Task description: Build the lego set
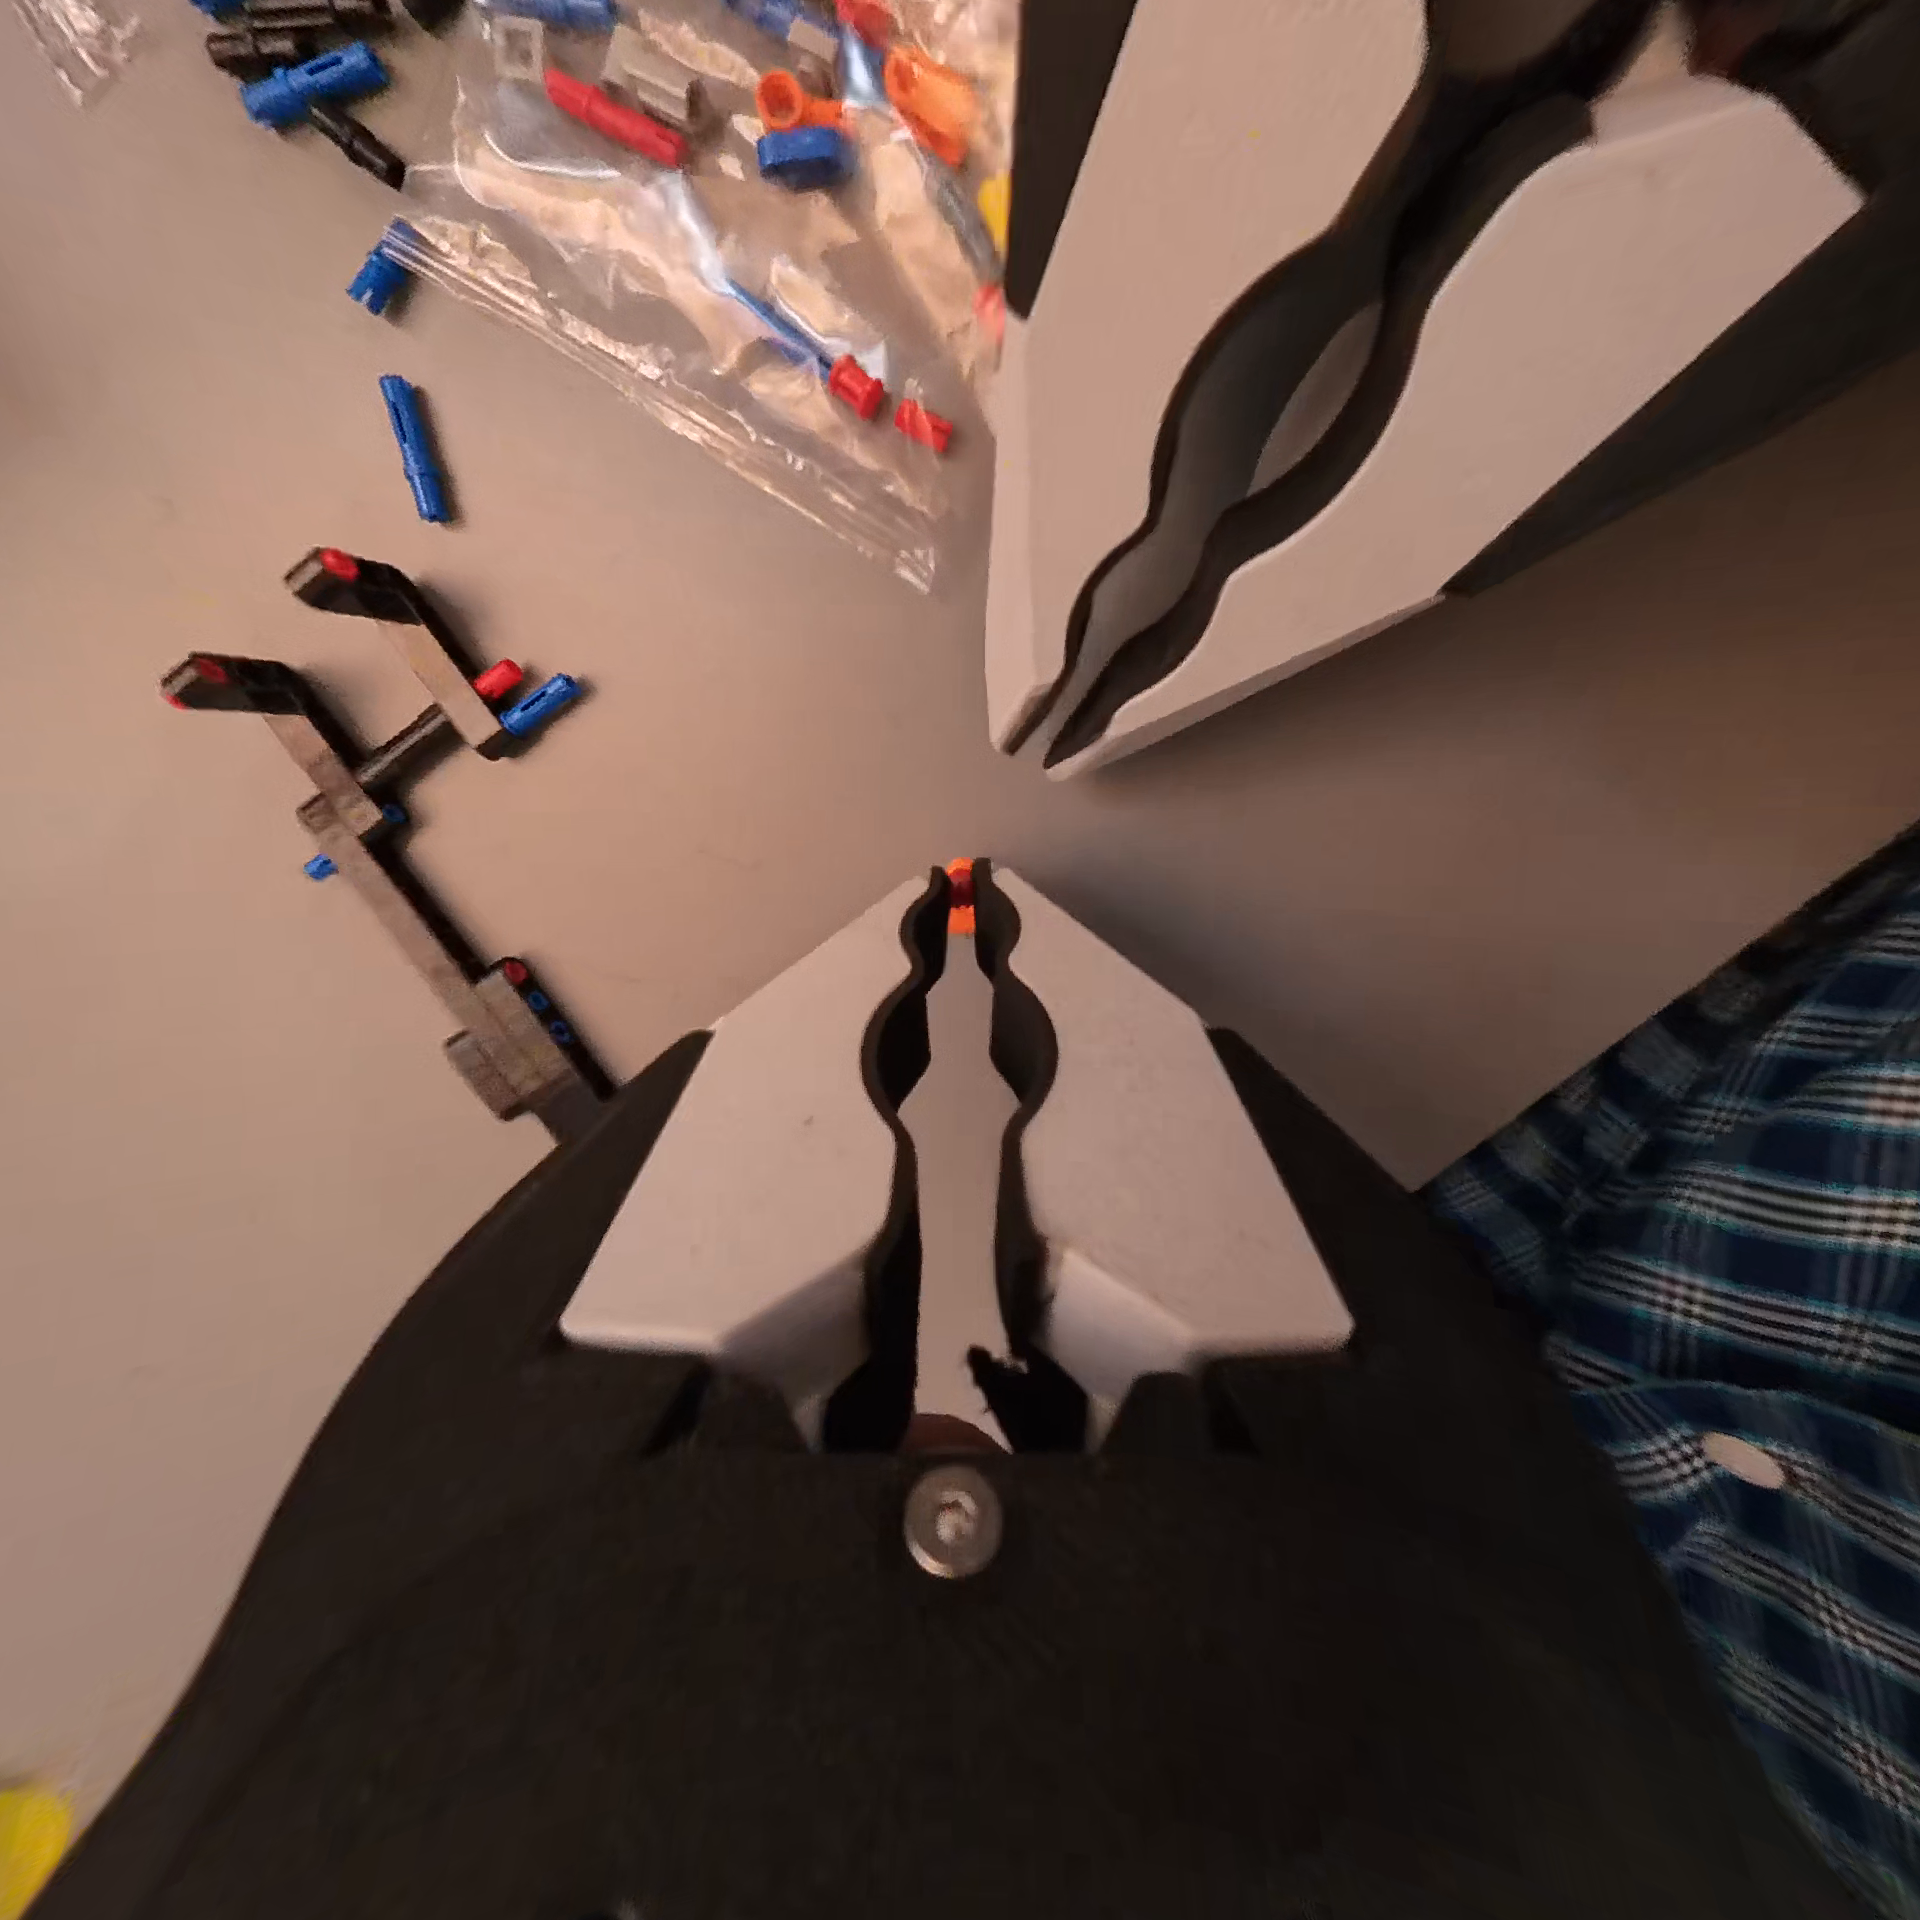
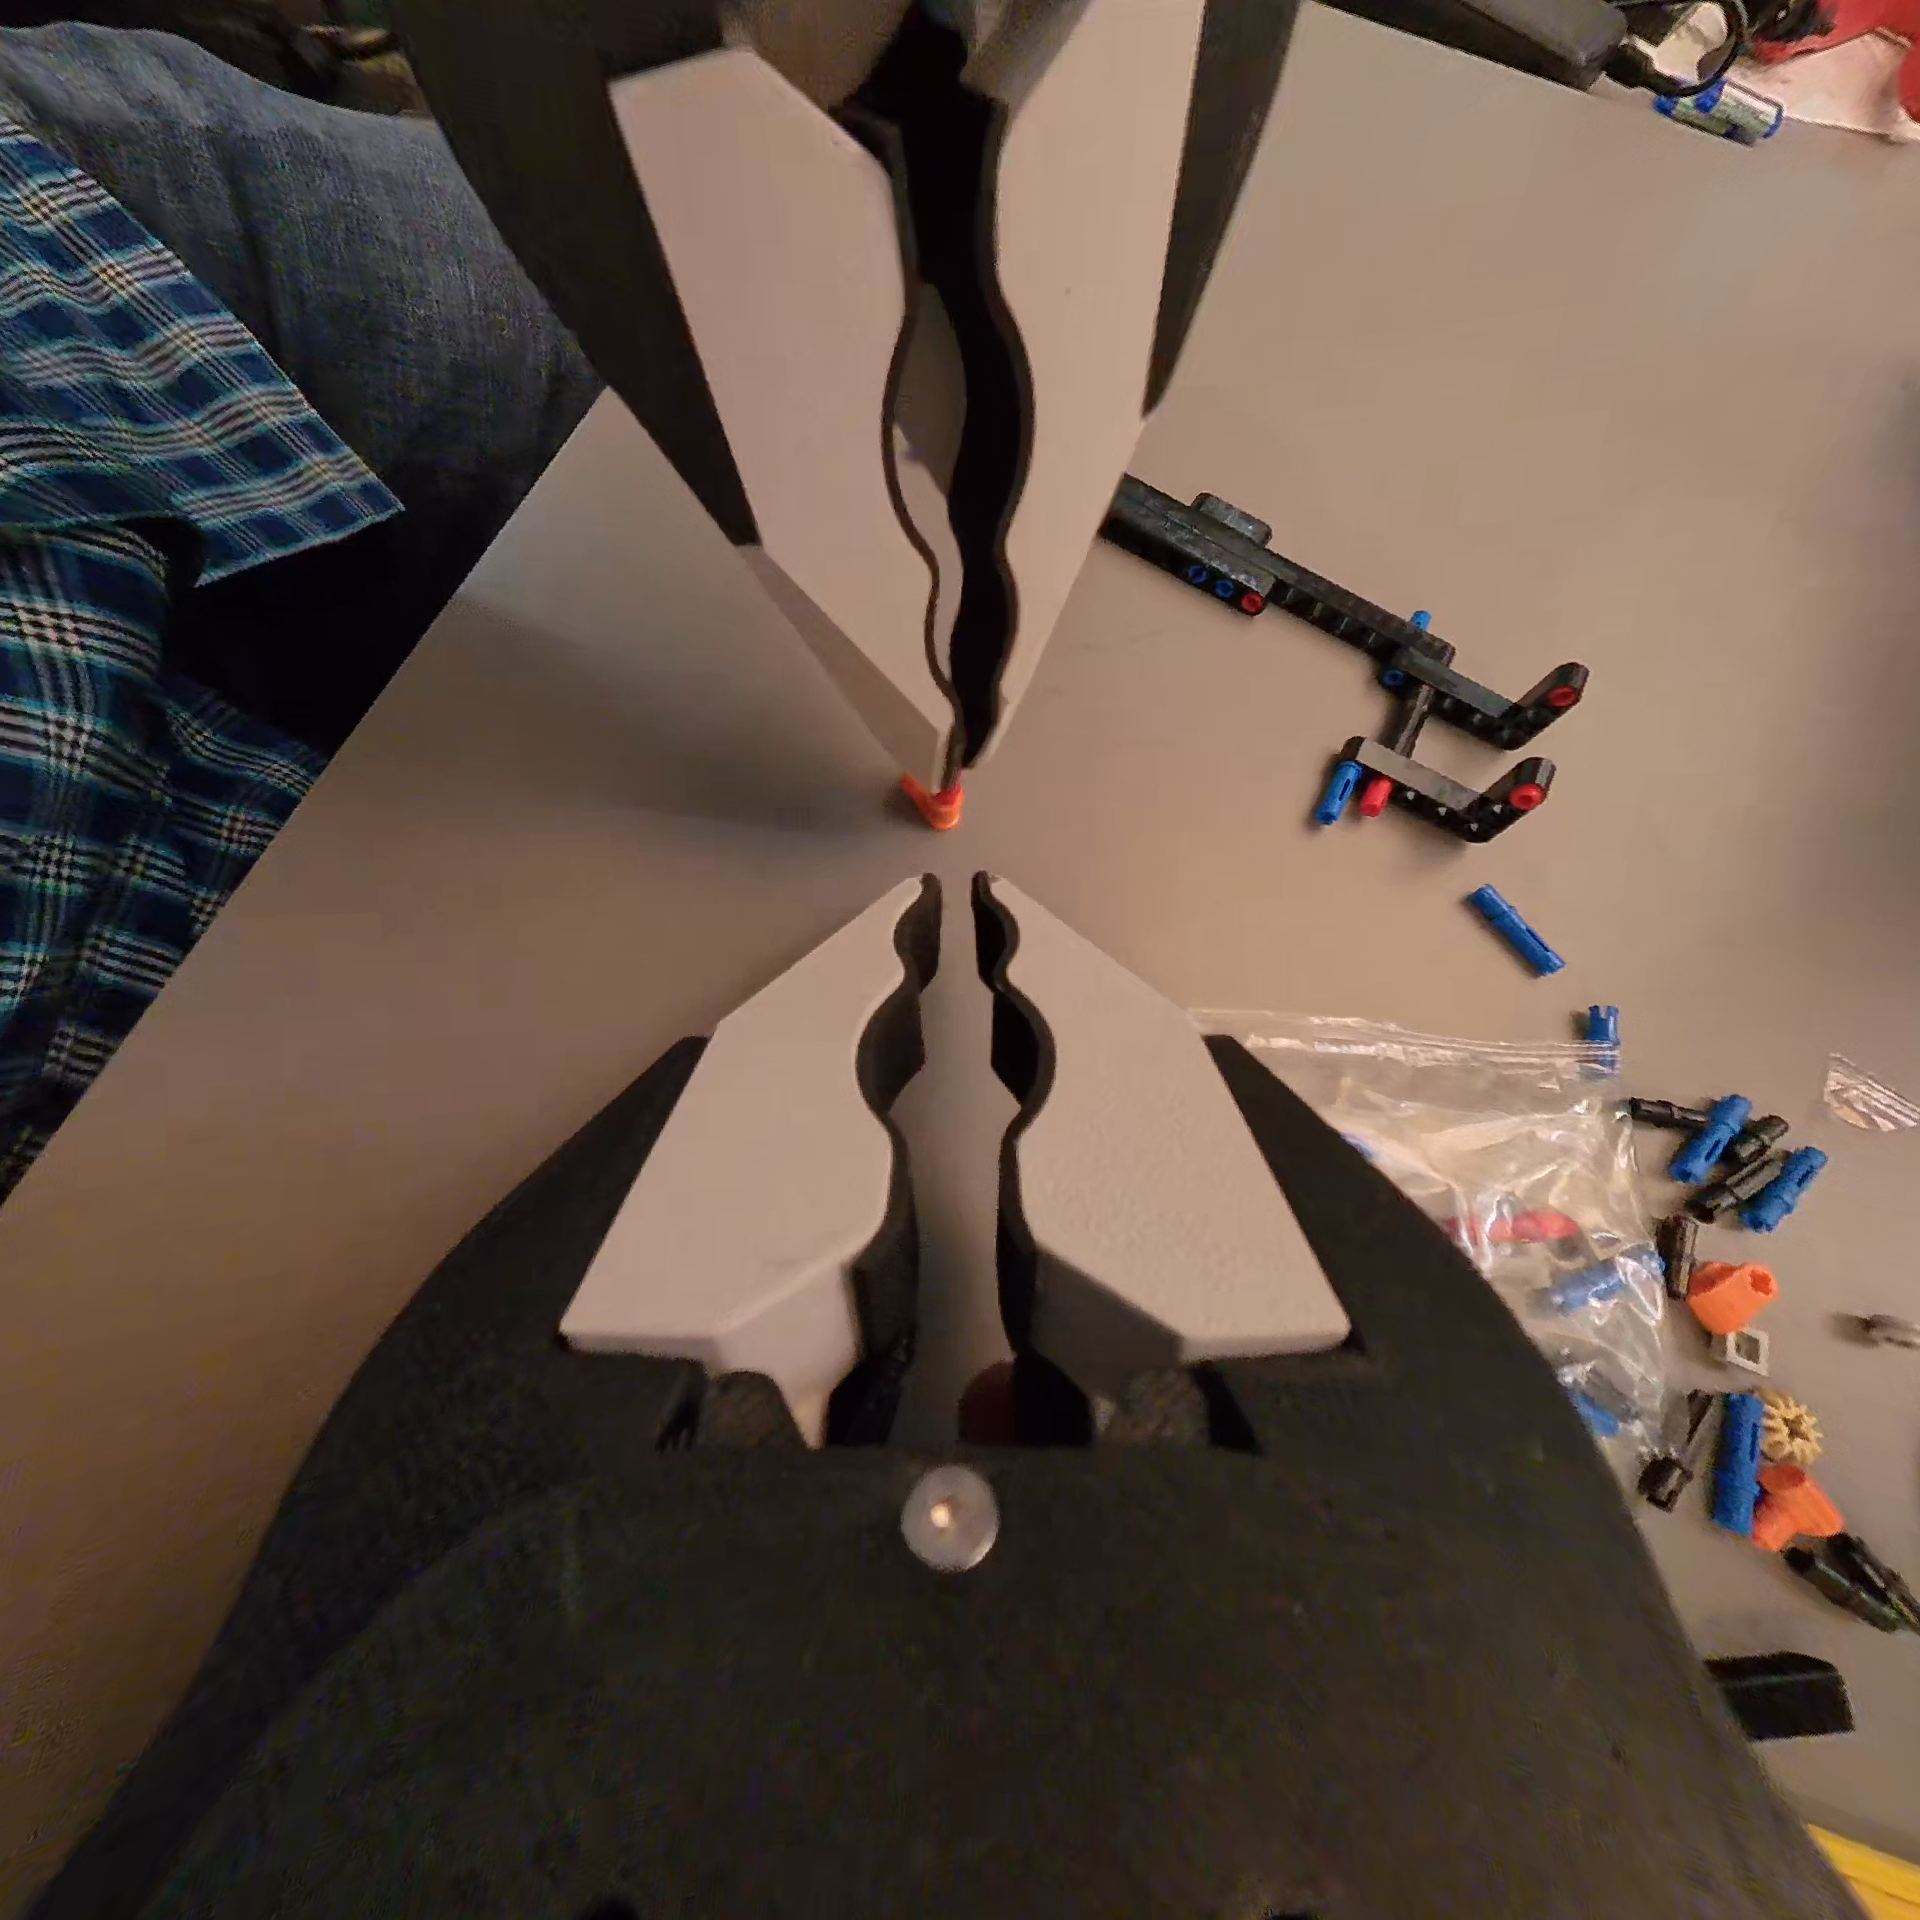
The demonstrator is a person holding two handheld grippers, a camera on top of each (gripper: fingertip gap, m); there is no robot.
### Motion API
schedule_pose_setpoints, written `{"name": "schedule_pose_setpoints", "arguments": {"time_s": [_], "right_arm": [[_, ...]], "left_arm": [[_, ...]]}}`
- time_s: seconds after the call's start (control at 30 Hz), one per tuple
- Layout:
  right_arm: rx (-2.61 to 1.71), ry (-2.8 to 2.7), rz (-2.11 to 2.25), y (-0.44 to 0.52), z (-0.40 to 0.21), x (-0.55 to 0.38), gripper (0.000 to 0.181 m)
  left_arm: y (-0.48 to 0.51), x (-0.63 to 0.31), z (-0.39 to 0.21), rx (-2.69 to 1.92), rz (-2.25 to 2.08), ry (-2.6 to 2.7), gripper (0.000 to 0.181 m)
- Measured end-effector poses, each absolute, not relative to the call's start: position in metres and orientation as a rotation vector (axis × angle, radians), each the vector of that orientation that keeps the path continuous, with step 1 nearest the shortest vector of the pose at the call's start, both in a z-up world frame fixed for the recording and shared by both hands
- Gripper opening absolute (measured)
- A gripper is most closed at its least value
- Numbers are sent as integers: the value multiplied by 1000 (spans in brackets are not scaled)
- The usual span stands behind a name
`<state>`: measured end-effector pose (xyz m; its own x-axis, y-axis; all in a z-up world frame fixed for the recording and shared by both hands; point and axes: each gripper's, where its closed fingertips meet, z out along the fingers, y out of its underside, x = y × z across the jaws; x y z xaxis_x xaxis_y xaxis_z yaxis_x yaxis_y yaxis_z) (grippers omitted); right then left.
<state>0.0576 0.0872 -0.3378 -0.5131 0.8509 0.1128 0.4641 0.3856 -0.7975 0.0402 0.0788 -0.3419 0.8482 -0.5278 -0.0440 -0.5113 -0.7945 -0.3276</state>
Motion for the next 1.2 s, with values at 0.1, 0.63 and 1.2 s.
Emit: {"name": "schedule_pose_setpoints", "arguments": {"time_s": [0.1, 0.63, 1.2], "right_arm": [[-1145, -2107, 1013, 91, -334, 59, 5], [-1171, -2081, 1028, 97, -332, 58, 4], [-683, -2186, 847, 83, -309, 63, 47]], "left_arm": [[81, 42, -339, -2653, -121, 721, 8], [78, 37, -358, -2609, -98, 349, 19], [68, 62, -316, -2510, -1030, 462, 6]]}}
